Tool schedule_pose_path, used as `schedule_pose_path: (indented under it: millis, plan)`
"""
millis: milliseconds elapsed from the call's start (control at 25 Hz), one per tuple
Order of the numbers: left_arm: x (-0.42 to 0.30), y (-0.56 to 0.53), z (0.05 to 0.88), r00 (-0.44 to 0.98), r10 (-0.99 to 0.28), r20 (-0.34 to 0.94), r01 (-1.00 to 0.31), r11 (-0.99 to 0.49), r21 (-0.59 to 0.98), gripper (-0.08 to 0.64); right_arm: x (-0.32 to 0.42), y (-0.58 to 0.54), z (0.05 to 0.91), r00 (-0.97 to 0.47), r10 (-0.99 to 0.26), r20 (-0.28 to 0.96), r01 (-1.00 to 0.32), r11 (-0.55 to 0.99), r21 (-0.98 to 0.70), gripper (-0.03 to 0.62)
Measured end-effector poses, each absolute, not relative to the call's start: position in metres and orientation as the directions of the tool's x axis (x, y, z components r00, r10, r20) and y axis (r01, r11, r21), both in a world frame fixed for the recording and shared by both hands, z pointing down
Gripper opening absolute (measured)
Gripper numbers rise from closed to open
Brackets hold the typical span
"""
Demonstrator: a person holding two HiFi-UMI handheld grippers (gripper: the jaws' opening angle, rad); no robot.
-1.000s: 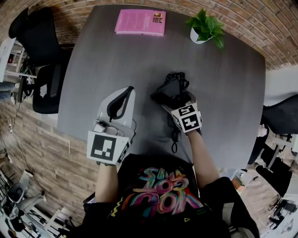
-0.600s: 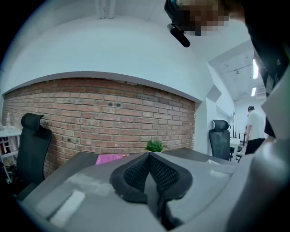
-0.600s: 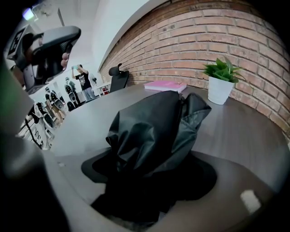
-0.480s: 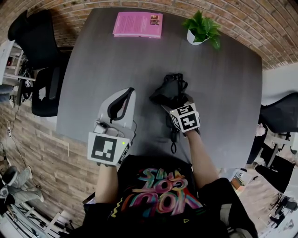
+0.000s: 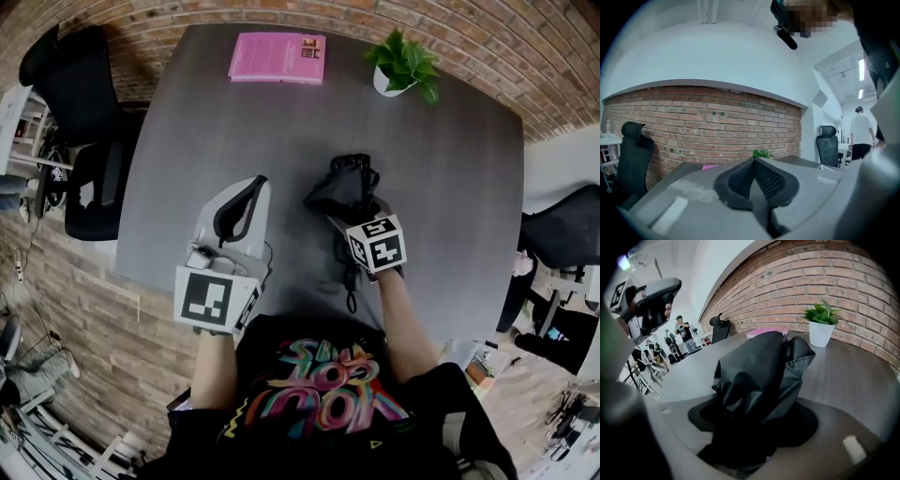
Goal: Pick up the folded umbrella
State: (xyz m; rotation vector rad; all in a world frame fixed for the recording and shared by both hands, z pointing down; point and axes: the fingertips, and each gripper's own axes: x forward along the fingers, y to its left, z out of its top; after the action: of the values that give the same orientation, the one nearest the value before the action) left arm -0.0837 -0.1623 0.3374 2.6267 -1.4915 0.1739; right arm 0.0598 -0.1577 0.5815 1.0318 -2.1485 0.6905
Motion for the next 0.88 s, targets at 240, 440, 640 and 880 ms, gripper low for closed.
schedule_pose_path:
  millis: [240,440,640,880]
  plan:
    - [-0.078,-0.164,0.330,0.530,-0.838,0.134,-0.847,-0.530,0.038,0.002,0.057,-0.152,0.559,-0.495,-0.509,0.704,-0.818,0.546,-0.180,0.308]
    - [-0.073,-0.168,0.321,0.555,-0.825,0.109,-0.831,-0.555,0.032,0.002,0.060,-0.151,0.535,-0.496,-0.555,0.668,-0.830,0.528,-0.177,0.305]
    - [-0.063,-0.169,0.315,0.591,-0.802,0.092,-0.806,-0.591,0.027,0.002,0.067,-0.150,0.506,-0.491,-0.612,0.620,-0.845,0.508,-0.168,0.305]
    - [-0.045,-0.167,0.308,0.644,-0.762,0.074,-0.765,-0.644,0.026,0.002,0.082,-0.143,0.469,-0.470,-0.686,0.555,-0.871,0.464,-0.164,0.304]
